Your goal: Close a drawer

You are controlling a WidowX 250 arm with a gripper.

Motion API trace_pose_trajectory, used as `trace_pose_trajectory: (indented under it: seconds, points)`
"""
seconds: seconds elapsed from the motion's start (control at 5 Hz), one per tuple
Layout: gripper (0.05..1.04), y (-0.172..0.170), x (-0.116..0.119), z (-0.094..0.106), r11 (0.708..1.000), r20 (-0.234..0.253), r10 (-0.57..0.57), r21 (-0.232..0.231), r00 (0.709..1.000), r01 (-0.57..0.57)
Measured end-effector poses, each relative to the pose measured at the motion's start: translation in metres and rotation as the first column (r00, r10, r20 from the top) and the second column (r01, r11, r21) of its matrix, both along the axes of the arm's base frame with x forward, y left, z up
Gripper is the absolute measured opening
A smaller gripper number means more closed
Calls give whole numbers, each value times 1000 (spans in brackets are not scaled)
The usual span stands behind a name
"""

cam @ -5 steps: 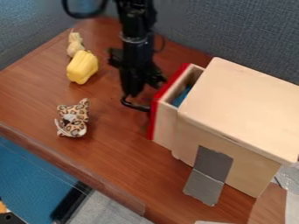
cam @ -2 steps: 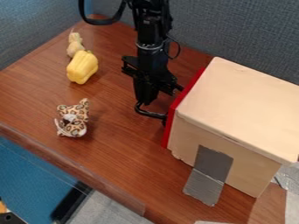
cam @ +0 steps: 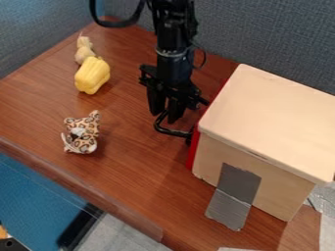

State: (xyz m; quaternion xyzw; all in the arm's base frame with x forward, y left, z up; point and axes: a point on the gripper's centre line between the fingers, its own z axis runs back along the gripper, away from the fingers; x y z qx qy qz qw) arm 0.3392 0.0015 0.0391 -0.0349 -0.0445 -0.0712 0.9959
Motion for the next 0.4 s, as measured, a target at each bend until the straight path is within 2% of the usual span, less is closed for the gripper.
trace_pose_trajectory:
  seconds: [0.2, 0.4]
  points:
    - [950, 12, -6, 18, 1000, 41, 21, 3, 999, -22]
    - [1006, 18, -14, 43, 999, 96, 30, 14, 995, -32]
